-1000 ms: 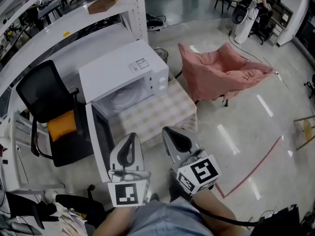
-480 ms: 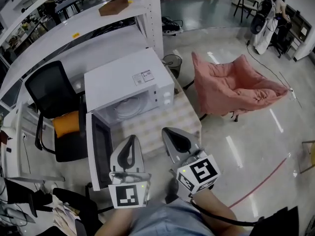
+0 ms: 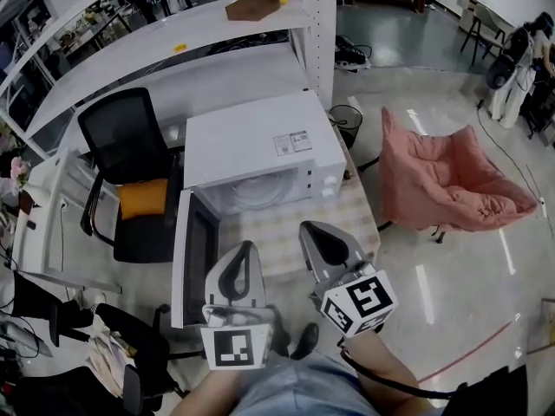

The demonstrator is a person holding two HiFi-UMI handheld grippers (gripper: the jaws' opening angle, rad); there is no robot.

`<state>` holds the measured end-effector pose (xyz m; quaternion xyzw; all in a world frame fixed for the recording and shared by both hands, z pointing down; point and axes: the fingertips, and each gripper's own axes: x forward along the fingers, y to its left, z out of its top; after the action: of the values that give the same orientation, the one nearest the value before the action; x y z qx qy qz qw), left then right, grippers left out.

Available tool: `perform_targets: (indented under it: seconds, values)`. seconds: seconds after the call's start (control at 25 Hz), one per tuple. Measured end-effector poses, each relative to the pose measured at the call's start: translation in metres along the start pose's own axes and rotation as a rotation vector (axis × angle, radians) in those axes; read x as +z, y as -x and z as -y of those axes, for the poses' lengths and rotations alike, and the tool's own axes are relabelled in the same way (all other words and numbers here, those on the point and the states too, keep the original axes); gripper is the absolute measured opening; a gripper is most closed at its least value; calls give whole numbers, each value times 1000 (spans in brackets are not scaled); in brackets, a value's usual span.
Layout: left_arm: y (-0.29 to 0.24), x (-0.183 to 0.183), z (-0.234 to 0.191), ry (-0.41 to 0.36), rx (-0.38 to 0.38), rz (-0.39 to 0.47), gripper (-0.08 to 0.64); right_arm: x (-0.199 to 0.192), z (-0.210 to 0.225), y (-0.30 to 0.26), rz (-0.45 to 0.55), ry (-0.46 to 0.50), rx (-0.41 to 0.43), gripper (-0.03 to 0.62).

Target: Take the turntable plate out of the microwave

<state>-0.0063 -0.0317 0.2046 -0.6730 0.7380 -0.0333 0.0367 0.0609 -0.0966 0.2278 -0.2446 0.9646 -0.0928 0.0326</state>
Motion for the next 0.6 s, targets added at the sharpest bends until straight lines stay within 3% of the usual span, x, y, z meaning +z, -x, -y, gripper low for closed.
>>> perform_targets:
  seconds: [0.32,0.6]
  values:
    - [-10,-23,-28,30,62,-19,6,-17,2,-35,-39,4,44,2]
    - [-45,-40,-49,74,55,-24,6,-32,19,-66,-92,2,25,2]
